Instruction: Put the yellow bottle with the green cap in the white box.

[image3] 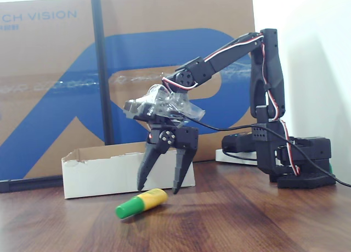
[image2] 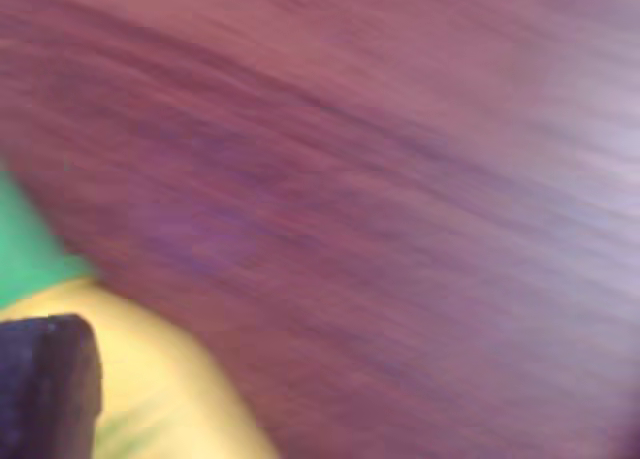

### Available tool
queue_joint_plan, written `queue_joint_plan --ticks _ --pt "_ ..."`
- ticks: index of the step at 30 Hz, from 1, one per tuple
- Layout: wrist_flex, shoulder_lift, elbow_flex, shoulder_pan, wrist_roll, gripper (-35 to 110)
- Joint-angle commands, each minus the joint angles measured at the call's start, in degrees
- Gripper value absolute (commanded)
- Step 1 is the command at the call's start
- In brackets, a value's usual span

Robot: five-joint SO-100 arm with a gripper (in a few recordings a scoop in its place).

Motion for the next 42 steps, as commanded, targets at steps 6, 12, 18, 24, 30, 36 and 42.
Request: queue_joint_plan --ticks 6,12,18,24,30,36,42 --pt "0.7 4.75 0.18 3.6 -1.49 31" --pt "0.0 4.13 0.35 5.19 -2.46 31" --pt "-1.32 1.14 0.09 2.02 -2.81 31" --pt "-1.14 -3.08 -1.67 -1.58 -2.81 31" --pt "-0.88 -2.81 -1.93 -1.23 -2.55 31" --pt "-0.53 -2.29 -2.02 0.18 -3.08 31" --pt "-0.53 -1.32 -1.14 0.26 -3.69 31"
